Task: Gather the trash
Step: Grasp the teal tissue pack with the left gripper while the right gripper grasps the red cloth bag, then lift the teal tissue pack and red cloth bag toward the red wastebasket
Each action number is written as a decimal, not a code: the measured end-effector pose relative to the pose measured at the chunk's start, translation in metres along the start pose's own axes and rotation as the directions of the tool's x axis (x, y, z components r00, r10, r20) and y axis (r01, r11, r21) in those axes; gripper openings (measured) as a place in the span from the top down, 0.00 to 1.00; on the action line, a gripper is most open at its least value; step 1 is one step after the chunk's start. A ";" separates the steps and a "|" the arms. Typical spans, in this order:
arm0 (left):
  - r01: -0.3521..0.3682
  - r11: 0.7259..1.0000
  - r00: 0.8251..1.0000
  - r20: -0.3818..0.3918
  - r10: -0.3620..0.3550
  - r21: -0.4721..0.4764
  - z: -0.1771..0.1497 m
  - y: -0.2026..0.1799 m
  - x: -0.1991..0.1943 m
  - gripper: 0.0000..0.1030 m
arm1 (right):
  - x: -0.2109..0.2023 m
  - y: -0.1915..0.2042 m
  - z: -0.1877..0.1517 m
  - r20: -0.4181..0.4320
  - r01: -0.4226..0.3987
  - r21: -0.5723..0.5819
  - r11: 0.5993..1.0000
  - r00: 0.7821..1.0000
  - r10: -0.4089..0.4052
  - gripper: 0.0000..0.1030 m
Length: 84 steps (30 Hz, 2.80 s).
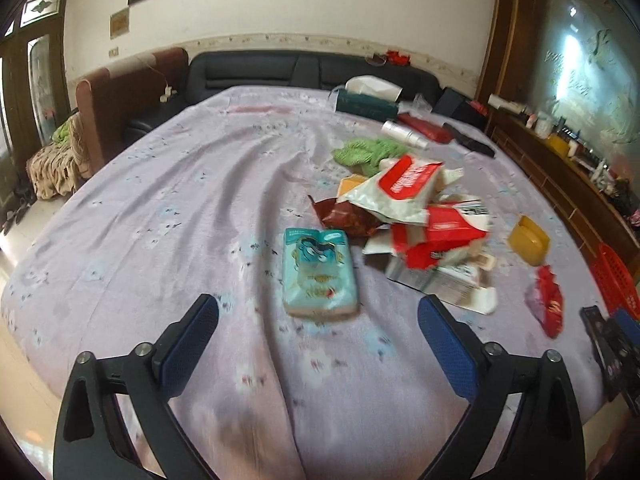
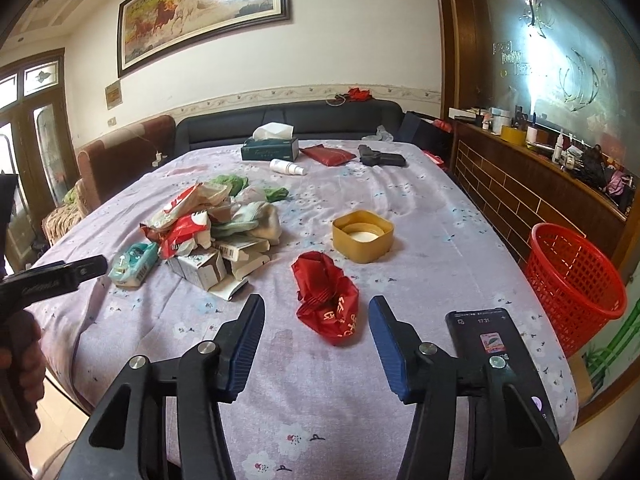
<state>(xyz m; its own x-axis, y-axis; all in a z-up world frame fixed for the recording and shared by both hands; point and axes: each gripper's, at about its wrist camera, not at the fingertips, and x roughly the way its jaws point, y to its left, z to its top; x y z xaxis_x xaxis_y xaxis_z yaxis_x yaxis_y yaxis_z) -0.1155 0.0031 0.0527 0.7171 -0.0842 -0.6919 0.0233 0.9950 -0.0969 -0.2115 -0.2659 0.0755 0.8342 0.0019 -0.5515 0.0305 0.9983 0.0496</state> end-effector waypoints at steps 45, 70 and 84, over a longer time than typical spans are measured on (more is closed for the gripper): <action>0.111 0.982 0.990 0.066 -0.122 0.151 0.013 -0.049 -0.013 0.63 | 0.091 -0.027 0.010 -0.232 -0.134 0.083 0.988 0.961 0.150 0.84; 0.235 0.918 0.968 0.008 -0.251 0.318 0.011 -0.147 -0.006 0.63 | 0.044 -0.073 0.023 -0.118 -0.199 0.246 0.949 0.965 0.233 0.87; 0.276 0.895 0.957 -0.020 -0.288 0.349 0.013 -0.179 -0.001 0.63 | 0.031 -0.096 0.024 -0.095 -0.182 0.289 0.940 0.971 0.218 0.87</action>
<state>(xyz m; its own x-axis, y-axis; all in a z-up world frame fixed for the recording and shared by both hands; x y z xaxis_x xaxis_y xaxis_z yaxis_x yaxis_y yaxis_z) -0.1115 -0.1743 0.0798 0.6662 -0.3682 -0.6486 0.4624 0.8862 -0.0282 -0.1753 -0.3630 0.0740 0.7649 0.2247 -0.6037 0.0358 0.9209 0.3881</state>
